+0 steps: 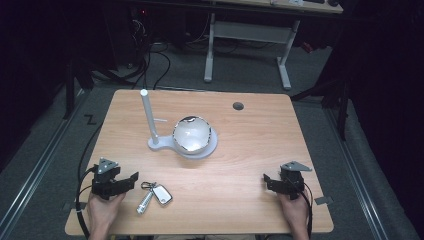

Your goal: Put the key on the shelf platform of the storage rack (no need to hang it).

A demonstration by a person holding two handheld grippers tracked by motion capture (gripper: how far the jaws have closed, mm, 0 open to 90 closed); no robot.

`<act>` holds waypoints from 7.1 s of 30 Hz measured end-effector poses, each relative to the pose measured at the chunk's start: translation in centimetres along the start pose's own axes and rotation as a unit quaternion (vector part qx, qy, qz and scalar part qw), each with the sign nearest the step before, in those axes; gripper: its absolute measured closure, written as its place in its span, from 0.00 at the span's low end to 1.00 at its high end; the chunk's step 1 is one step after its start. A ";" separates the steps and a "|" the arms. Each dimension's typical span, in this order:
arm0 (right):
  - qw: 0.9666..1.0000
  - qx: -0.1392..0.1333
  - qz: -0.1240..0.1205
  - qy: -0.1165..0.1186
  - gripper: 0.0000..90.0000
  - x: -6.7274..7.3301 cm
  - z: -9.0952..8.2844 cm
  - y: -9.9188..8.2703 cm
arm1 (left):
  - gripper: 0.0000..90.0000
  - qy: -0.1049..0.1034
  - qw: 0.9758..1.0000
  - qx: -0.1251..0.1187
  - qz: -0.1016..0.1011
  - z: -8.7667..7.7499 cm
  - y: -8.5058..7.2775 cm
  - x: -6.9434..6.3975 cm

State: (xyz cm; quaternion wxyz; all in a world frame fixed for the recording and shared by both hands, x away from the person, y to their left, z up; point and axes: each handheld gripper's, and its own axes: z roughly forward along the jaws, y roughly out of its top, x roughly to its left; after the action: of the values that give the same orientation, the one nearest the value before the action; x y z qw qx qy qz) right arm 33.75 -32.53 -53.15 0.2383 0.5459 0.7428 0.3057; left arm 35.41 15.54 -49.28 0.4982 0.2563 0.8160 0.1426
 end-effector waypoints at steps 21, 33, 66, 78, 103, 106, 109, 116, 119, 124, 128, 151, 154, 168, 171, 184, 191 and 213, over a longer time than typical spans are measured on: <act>1.000 0.001 0.001 0.000 0.26 0.0 0.0 0.0 | 0.40 -0.003 0.998 0.060 0.035 -2.5 -2.9 -0.9; 1.000 0.001 0.001 0.000 0.26 0.0 0.0 0.0 | 0.42 0.015 0.995 0.077 0.057 -3.6 -4.9 -0.1; 1.000 0.001 0.000 0.000 0.26 0.0 0.0 0.0 | 0.84 0.023 0.990 0.064 0.124 -2.9 -8.5 0.5; 1.000 0.001 0.000 0.000 0.26 0.0 0.0 0.0 | 0.85 0.000 0.992 0.073 0.102 -3.5 -7.7 -0.2; 1.000 0.001 0.000 0.001 0.26 0.0 0.0 0.0 | 0.85 -0.072 0.992 0.093 0.049 -5.9 -4.5 -4.4; 1.000 0.000 0.000 0.000 0.26 0.0 0.0 0.0 | 0.85 -0.109 0.991 0.071 0.043 -5.7 -4.5 -5.0; 1.000 0.000 0.001 0.001 0.26 0.0 0.0 0.0 | 0.85 -0.092 0.991 0.091 0.047 -6.1 -4.0 -5.2; 1.000 0.000 0.000 0.001 0.26 0.0 0.0 0.0 | 0.85 -0.103 0.989 0.093 0.046 -6.3 -3.6 -6.4; 1.000 0.000 0.000 0.001 0.26 0.0 0.0 0.0 | 0.85 -0.105 0.989 0.092 0.043 -6.3 -3.6 -6.8; 1.000 0.000 -0.001 0.001 0.26 0.0 0.0 0.0 | 0.85 -0.118 0.988 0.088 0.045 -6.3 -3.5 -7.6; 1.000 0.000 0.000 0.001 0.26 0.0 0.0 0.0 | 0.85 -0.128 0.986 0.088 0.051 -6.3 -3.4 -8.2; 1.000 0.001 -0.001 0.001 0.26 0.0 0.0 0.0 | 0.85 -0.173 0.978 0.108 0.053 -6.0 -2.9 -12.9; 1.000 0.001 0.000 0.001 0.26 0.0 0.0 0.0 | 0.85 -0.180 0.976 0.109 0.054 -5.9 -2.6 -13.5; 1.000 0.000 0.000 0.001 0.26 0.0 0.0 0.0 | 0.85 -0.195 0.973 0.114 0.049 -5.5 -1.8 -16.3; 1.000 0.000 0.000 0.001 0.26 0.0 0.0 0.0 | 0.85 -0.195 0.973 0.111 0.045 -5.2 -1.9 -17.0; 1.000 0.000 0.001 0.001 0.25 0.0 0.0 0.0 | 0.85 -0.185 0.975 0.107 0.057 -3.0 -2.2 -18.5; 1.000 0.000 0.001 0.002 0.26 0.0 0.0 0.0 | 0.85 -0.182 0.976 0.094 0.069 -1.8 -3.0 -18.8; 1.000 0.000 0.000 0.002 0.25 0.0 0.0 0.0 | 0.84 -0.148 0.982 0.097 0.067 2.4 -5.4 -18.6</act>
State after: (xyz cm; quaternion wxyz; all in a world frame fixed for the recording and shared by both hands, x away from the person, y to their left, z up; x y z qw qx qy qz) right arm 33.71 -32.57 -53.15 0.2370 0.5452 0.7433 0.3069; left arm 42.96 0.62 -39.28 0.5755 0.3752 0.7245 0.0567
